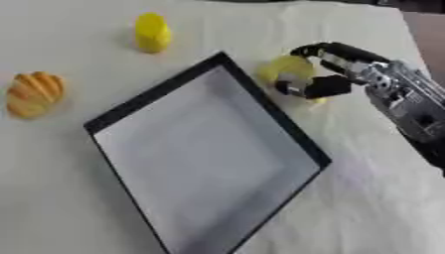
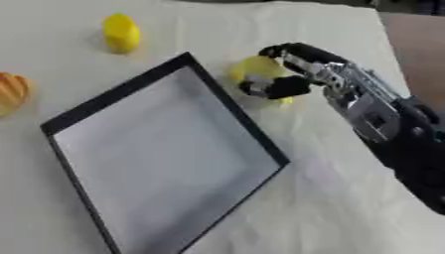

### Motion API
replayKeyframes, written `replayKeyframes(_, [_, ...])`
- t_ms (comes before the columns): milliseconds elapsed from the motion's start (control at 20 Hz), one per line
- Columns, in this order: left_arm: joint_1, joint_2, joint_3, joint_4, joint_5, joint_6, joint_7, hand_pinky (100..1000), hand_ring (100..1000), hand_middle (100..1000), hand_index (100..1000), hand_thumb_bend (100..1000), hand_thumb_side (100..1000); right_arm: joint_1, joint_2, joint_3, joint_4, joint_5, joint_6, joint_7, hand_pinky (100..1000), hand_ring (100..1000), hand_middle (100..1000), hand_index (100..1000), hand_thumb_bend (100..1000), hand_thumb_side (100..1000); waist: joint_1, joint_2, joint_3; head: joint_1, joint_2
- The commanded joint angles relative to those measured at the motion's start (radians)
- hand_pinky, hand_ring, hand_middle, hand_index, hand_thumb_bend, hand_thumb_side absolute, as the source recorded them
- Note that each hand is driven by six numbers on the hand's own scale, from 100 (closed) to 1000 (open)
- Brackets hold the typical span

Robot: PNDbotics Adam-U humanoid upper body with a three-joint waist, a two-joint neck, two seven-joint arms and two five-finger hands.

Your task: Pick up objects on the table and place them in the box.

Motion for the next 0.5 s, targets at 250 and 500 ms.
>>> replayKeyframes(250, [-0.003,0.017,0.01,-0.013,-0.005,0.005,-0.002,774,736,757,811,100,767,-0.005,-0.033,-0.016,0.005,-0.008,0.002,0.002,953,1000,806,915,384,599,-0.008,0.002,-0.001,0.0,-0.009])
replayKeyframes(500, [-0.001,0.015,0.008,-0.011,-0.007,0.008,-0.005,774,731,757,811,100,769,-0.003,-0.04,-0.024,-0.011,-0.048,0.019,-0.071,880,936,712,842,316,474,-0.008,0.002,-0.003,-0.001,-0.009])
